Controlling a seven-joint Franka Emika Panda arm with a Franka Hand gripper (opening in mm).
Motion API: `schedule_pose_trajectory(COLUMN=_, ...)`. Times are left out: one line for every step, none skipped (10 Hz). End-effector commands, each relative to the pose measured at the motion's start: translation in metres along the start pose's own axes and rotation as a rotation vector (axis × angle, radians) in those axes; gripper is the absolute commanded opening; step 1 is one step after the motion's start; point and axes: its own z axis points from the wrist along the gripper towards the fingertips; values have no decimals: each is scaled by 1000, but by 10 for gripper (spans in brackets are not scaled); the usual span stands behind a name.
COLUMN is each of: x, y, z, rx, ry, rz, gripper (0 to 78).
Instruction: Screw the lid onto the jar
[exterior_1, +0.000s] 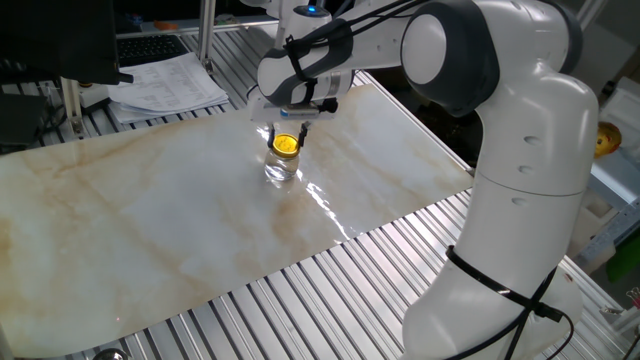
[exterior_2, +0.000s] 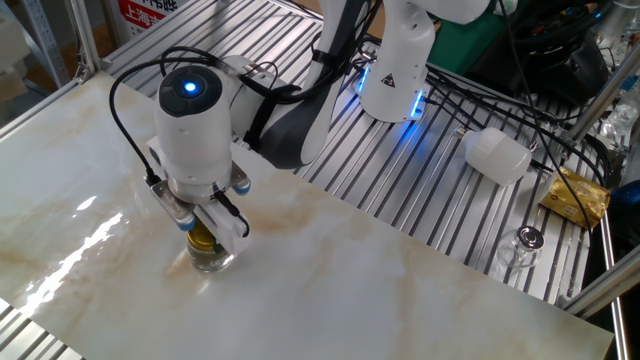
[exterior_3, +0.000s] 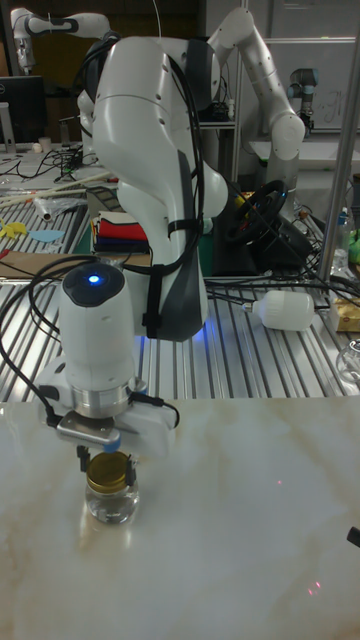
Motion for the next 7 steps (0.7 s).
schedule_pose_trajectory(x=-1, y=0, z=-2, rx=-1, ry=-5, rz=61, gripper=11)
schedule_pose_trajectory(x=-1, y=0, z=-2, rx=-2, ry=-5, rz=75, gripper=11)
schedule_pose_trajectory(x=-1, y=0, z=-2, rx=-2, ry=-5, rz=87, gripper=11)
schedule_pose_trajectory(x=-1, y=0, z=-2, rx=-2, ry=-5, rz=96, gripper=11)
schedule_pose_trajectory(x=-1, y=0, z=-2, rx=-2, ry=-5, rz=110, gripper=11)
schedule_pose_trajectory(x=-1, y=0, z=-2, rx=-5, ry=-3, rz=110, gripper=11)
schedule_pose_trajectory(x=-1, y=0, z=-2, rx=-6, ry=-3, rz=107, gripper=11)
